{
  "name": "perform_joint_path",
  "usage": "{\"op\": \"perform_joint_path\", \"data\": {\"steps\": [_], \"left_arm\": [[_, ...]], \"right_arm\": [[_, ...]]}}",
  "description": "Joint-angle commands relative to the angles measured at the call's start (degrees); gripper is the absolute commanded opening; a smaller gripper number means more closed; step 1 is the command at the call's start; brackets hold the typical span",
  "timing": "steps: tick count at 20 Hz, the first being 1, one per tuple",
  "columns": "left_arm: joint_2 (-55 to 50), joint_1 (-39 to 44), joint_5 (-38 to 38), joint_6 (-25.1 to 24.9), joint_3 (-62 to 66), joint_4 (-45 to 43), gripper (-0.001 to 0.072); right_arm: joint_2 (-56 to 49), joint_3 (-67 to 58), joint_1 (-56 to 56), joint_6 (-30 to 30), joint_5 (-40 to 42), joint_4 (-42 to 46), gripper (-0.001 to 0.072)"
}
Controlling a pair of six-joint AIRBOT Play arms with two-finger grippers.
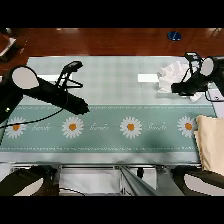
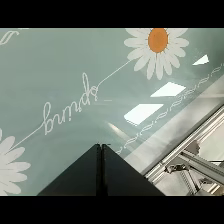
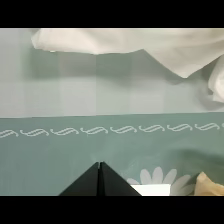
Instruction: Fold the shirts.
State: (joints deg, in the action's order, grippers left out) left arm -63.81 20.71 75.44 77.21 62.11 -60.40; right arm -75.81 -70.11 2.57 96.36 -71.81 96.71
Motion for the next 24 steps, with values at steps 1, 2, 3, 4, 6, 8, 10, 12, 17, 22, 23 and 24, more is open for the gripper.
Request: {"op": "perform_joint_path", "data": {"steps": [1, 2, 3, 4, 6, 8, 10, 12, 17, 22, 23, 24], "left_arm": [[-0.1, 0.0, 0.1, 0.0, -0.1, 0.0, 0.0021], [-0.2, 0.0, 0.1, 0.0, -0.1, 0.0, 0.0021], [-0.2, 0.0, 0.0, 0.0, -0.1, 0.0, 0.0021], [-0.2, 0.0, 0.0, 0.0, -0.1, 0.0, 0.0020], [-0.2, 0.0, 0.0, 0.0, -0.1, 0.0, 0.0021], [-0.2, 0.0, 0.0, 0.0, -0.1, 0.0, 0.0021], [-0.2, 0.0, 0.0, 0.0, -0.1, 0.0, 0.0020], [-0.2, 0.0, 0.0, 0.0, -0.1, 0.0, 0.0020], [-0.7, 0.0, -1.9, 0.0, -0.1, 0.0, 0.0020], [-1.6, -3.2, -9.5, -4.6, 3.1, -4.9, 0.0020], [-1.6, -5.7, -9.6, -4.6, 5.9, -6.3, 0.0021], [-1.5, -8.8, -9.4, -4.6, 8.9, -7.3, 0.0046]], "right_arm": [[-0.1, 0.0, 0.0, 0.0, 0.0, 0.0, 0.0027], [0.0, 0.0, 0.0, 0.0, 0.0, 0.0, 0.0027], [0.0, 0.0, 0.0, 0.0, 0.0, 0.0, 0.0027], [0.0, 0.0, 0.0, 0.0, 0.0, 0.0, 0.0027], [0.0, 0.0, 0.0, 0.0, 0.0, 0.0, 0.0027], [0.0, 0.0, 0.0, 0.0, 0.2, -0.2, 0.0027], [0.0, 0.0, 0.0, 0.3, 1.4, -0.6, 0.0027], [0.0, 0.0, 0.0, 0.3, 2.4, -0.8, 0.0027], [0.0, 0.0, 0.0, 0.3, 9.0, -0.8, 0.0027], [0.7, -2.1, 0.0, -0.2, 6.8, 5.0, 0.0629], [1.6, -2.9, 0.0, -0.2, 5.3, 7.9, 0.0628], [3.4, -3.0, 0.0, -0.2, 5.0, 11.2, 0.0629]]}}
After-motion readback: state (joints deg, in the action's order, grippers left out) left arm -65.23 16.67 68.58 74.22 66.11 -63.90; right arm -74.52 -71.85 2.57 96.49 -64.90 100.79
